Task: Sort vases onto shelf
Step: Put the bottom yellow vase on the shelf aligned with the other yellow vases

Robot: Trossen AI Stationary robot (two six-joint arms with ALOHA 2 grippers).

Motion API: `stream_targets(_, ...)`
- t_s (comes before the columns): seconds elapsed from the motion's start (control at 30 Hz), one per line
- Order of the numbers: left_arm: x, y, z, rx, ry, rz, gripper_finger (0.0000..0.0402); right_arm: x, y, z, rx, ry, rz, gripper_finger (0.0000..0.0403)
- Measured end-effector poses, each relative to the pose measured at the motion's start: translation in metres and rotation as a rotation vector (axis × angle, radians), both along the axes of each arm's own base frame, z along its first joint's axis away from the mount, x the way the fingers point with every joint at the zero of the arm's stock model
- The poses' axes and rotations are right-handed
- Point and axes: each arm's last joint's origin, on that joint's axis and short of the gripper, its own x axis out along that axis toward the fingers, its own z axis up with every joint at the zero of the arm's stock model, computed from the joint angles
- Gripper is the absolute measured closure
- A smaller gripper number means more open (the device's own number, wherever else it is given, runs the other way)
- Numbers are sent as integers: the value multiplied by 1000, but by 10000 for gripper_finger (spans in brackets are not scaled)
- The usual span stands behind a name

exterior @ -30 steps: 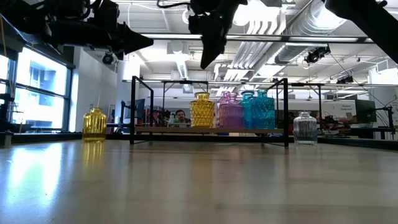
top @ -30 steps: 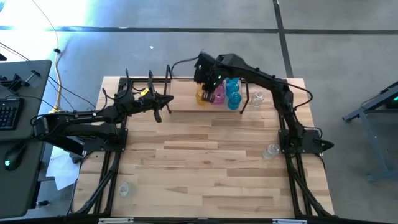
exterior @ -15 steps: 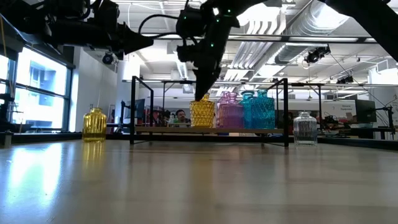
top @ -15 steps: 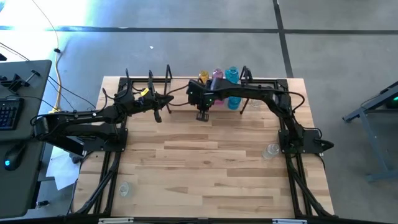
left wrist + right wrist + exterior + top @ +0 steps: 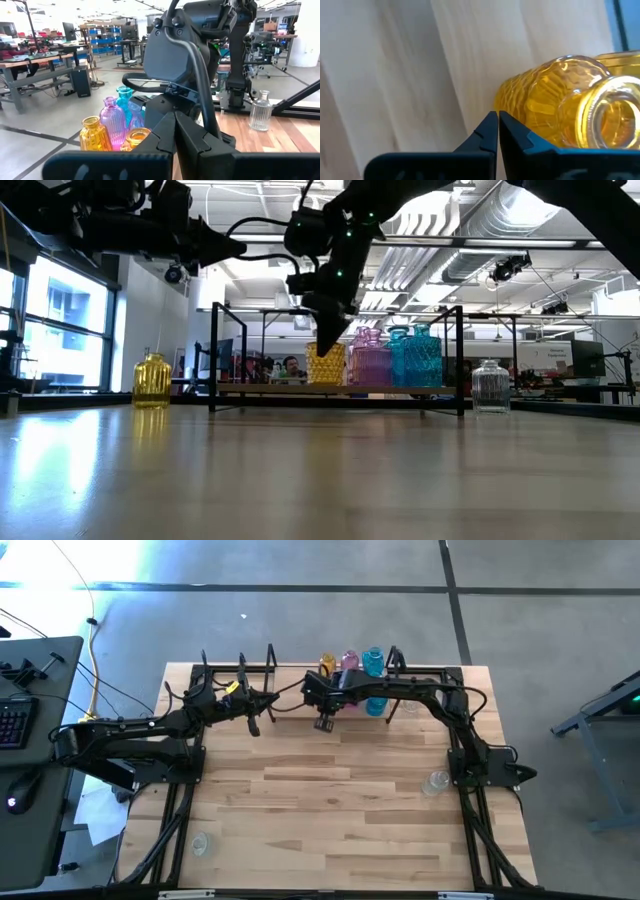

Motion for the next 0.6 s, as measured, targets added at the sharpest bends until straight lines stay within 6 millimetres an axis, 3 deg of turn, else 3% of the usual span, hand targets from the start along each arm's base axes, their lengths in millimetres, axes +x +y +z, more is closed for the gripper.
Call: stream_targets(0.6,0,0,0,0,1,0,401,-6,-27,1,-44,-20,-74,403)
